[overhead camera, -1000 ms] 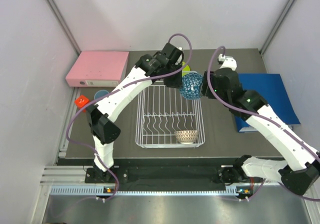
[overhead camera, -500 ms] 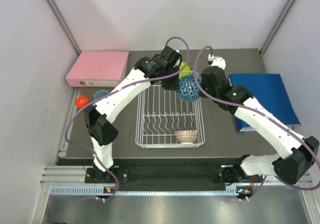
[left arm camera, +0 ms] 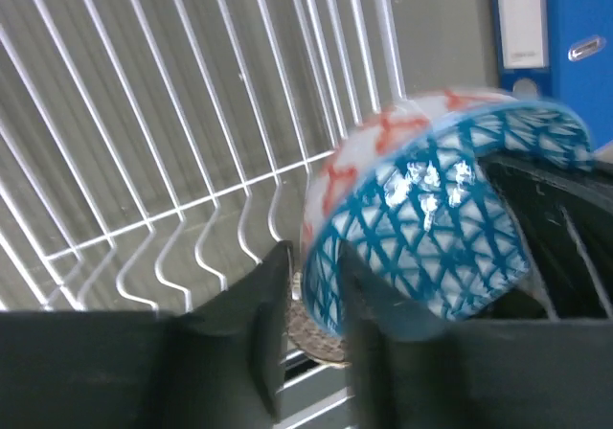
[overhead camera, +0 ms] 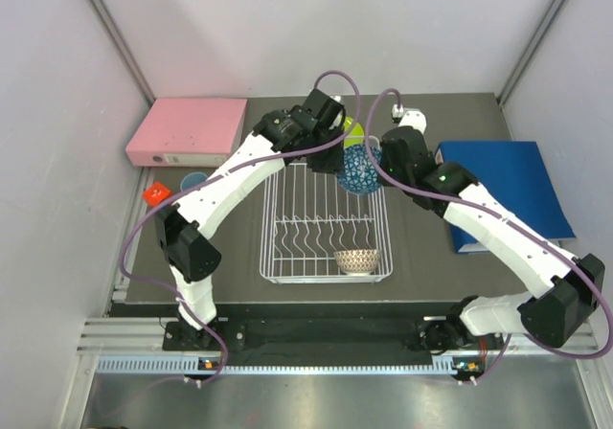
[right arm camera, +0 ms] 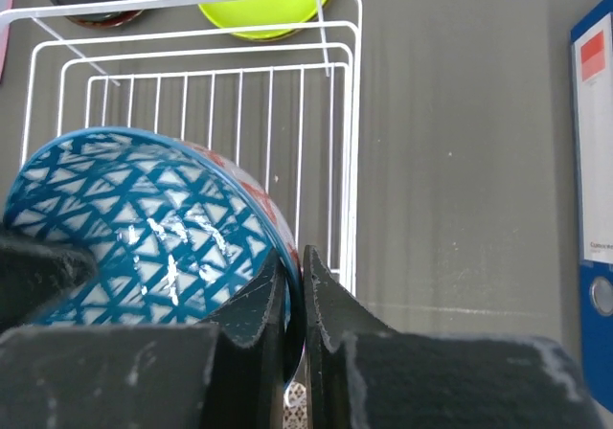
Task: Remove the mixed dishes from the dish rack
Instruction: Pick up the bowl from the dish rack.
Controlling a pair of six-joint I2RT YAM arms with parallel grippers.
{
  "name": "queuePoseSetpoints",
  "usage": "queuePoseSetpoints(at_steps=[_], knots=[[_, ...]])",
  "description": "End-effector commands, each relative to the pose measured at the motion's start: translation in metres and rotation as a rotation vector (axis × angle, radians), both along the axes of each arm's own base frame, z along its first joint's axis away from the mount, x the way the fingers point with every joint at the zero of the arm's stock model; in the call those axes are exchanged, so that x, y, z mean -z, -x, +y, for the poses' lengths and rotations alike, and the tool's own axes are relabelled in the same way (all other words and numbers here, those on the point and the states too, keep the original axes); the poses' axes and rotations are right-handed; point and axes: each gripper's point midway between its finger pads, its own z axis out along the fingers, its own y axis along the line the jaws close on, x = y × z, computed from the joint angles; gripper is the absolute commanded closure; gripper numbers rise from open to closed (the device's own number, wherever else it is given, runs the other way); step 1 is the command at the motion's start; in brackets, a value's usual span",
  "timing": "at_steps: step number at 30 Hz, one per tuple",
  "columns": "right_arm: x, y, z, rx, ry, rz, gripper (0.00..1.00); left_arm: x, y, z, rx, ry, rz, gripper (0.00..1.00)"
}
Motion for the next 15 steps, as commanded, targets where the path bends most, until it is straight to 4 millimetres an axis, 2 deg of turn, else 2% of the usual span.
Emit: queuePoseSetpoints(at_steps=[1,3,4,7,9,10,11,12,13,14,15], knots=[[-0.029,-0.014,-0.019,0.092,-0.006,-0.093,1.00,-0.067,0.008,-0.006,0.048,0.141,-0.155,0.46],[-0.046,-0.021,-0.027,0.117,-0.025,-0.122,1.00,-0.069,0.002,0.002,0.008,0.117,-0.183,0.23],[-0.052,-0.023,-0.029,0.124,-0.032,-0.130,1.00,-0.072,-0.001,0.009,-0.036,0.109,-0.199,0.01],[-0.068,-0.035,-0.039,0.148,-0.072,-0.150,1.00,-0.078,-0.006,0.019,-0.109,0.120,-0.236,0.01],[-0.078,-0.047,-0.054,0.195,-0.103,-0.168,1.00,-0.080,-0.006,0.031,-0.170,0.131,-0.250,0.01],[-0.080,-0.053,-0.057,0.212,-0.134,-0.168,1.00,-0.083,-0.013,0.040,-0.220,0.129,-0.279,0.01],[-0.082,-0.062,-0.075,0.264,-0.152,-0.176,1.00,-0.085,-0.015,0.046,-0.245,0.134,-0.290,0.01],[-0.082,-0.073,-0.079,0.297,-0.202,-0.179,1.00,-0.083,-0.011,0.056,-0.274,0.144,-0.289,0.01],[-0.078,-0.081,-0.081,0.301,-0.235,-0.164,1.00,-0.088,-0.016,0.061,-0.303,0.176,-0.314,0.01],[-0.074,-0.092,-0.100,0.356,-0.254,-0.156,1.00,-0.089,-0.016,0.067,-0.324,0.188,-0.323,0.01],[-0.065,-0.108,-0.102,0.387,-0.282,-0.136,1.00,-0.083,-0.009,0.075,-0.351,0.205,-0.316,0.01]])
